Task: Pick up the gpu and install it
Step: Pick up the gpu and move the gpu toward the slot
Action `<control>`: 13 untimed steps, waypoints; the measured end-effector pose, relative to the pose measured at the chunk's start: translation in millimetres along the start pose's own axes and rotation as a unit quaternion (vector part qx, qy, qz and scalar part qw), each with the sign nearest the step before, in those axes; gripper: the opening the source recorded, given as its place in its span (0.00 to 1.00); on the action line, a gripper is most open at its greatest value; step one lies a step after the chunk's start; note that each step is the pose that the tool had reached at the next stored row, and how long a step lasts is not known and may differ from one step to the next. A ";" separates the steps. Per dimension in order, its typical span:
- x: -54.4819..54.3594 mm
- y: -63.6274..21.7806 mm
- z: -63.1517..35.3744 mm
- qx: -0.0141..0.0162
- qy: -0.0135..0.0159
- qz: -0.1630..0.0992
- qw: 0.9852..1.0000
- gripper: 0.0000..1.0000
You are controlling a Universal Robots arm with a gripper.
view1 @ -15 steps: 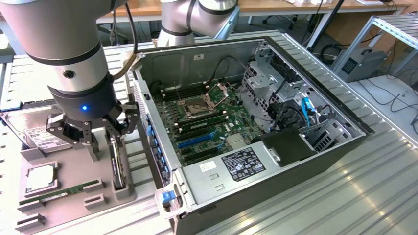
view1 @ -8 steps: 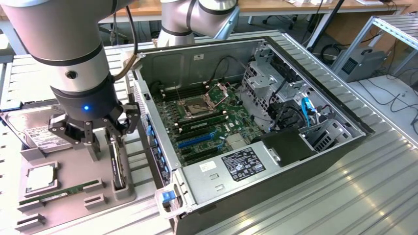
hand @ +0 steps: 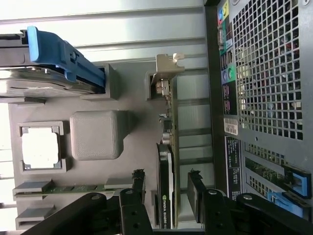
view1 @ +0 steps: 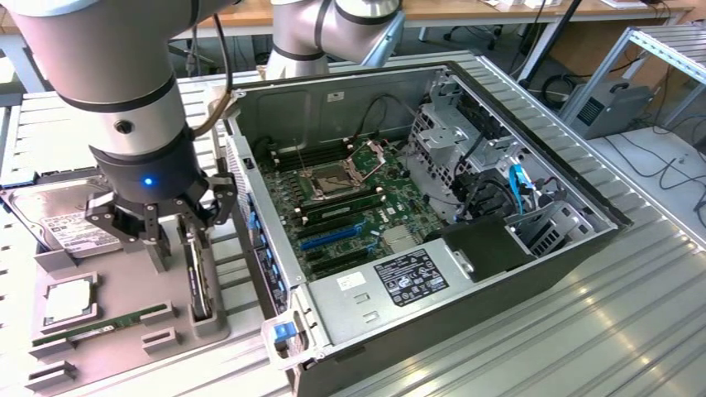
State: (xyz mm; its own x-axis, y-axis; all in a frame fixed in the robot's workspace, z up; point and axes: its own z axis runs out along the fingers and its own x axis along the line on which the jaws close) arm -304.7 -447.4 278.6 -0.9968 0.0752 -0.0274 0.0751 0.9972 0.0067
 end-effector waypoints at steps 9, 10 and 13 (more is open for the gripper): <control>-0.8 2.8 8.0 0.002 0.000 0.000 1.000 0.48; -0.9 3.0 9.0 0.002 0.000 0.000 1.000 0.48; -1.3 3.6 12.0 0.002 0.000 0.000 1.000 0.48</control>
State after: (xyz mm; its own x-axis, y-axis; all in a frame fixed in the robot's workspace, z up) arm -302.9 -443.9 266.8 -0.9968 0.0751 -0.0276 0.0750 0.9972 0.0025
